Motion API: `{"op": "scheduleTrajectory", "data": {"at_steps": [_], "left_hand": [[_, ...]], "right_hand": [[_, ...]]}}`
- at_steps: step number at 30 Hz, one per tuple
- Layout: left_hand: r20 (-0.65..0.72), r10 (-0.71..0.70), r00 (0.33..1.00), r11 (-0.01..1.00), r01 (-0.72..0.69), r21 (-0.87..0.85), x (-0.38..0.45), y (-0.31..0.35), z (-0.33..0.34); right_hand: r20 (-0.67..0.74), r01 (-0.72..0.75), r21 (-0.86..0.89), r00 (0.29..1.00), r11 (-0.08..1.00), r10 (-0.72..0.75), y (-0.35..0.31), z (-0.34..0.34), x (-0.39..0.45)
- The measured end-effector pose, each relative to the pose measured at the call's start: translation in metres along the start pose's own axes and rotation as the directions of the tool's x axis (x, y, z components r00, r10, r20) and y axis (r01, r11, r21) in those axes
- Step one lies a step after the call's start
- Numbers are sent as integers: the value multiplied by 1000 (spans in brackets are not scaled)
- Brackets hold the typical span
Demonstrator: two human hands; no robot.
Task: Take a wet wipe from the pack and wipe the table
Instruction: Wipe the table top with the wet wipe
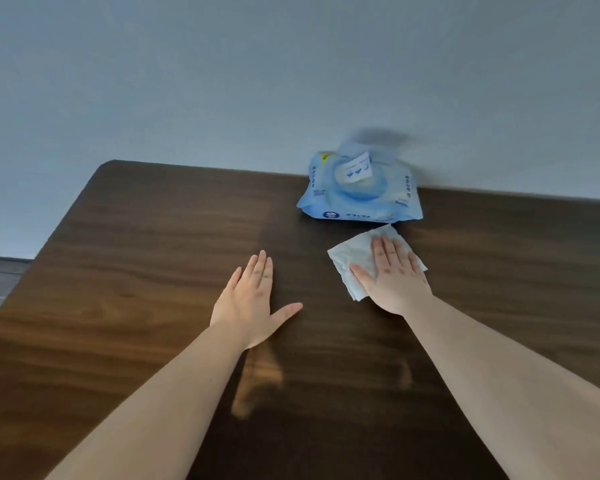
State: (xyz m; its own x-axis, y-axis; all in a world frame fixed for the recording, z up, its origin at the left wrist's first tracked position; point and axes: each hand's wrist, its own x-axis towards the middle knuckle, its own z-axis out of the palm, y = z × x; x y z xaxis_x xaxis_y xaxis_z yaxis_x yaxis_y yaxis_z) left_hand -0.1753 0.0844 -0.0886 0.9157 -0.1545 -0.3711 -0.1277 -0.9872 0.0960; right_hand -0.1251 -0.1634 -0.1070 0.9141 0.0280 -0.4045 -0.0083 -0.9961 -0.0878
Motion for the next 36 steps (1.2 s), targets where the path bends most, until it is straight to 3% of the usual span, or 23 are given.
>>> {"op": "scheduleTrajectory", "data": {"at_steps": [6, 12, 19, 24, 29, 36], "left_hand": [[41, 236, 971, 969, -239, 67, 52, 116, -10], [50, 457, 888, 886, -459, 63, 78, 246, -2], [56, 598, 800, 794, -600, 96, 102, 349, 12], [-60, 613, 788, 784, -597, 170, 111, 364, 27], [-68, 599, 798, 793, -579, 189, 116, 362, 26], [-59, 588, 806, 801, -571, 179, 114, 361, 22]], "right_hand": [[-28, -249, 80, 967, 965, 252, 140, 0, -25], [-39, -449, 158, 887, 879, 460, 251, 1, -52], [-20, -598, 203, 789, 775, 614, 345, 3, -66], [-4, -669, 231, 726, 707, 688, 402, -2, -66], [-12, -689, 289, 691, 664, 722, 443, -14, -54], [-5, -693, 289, 689, 661, 725, 446, -15, -48]]}}
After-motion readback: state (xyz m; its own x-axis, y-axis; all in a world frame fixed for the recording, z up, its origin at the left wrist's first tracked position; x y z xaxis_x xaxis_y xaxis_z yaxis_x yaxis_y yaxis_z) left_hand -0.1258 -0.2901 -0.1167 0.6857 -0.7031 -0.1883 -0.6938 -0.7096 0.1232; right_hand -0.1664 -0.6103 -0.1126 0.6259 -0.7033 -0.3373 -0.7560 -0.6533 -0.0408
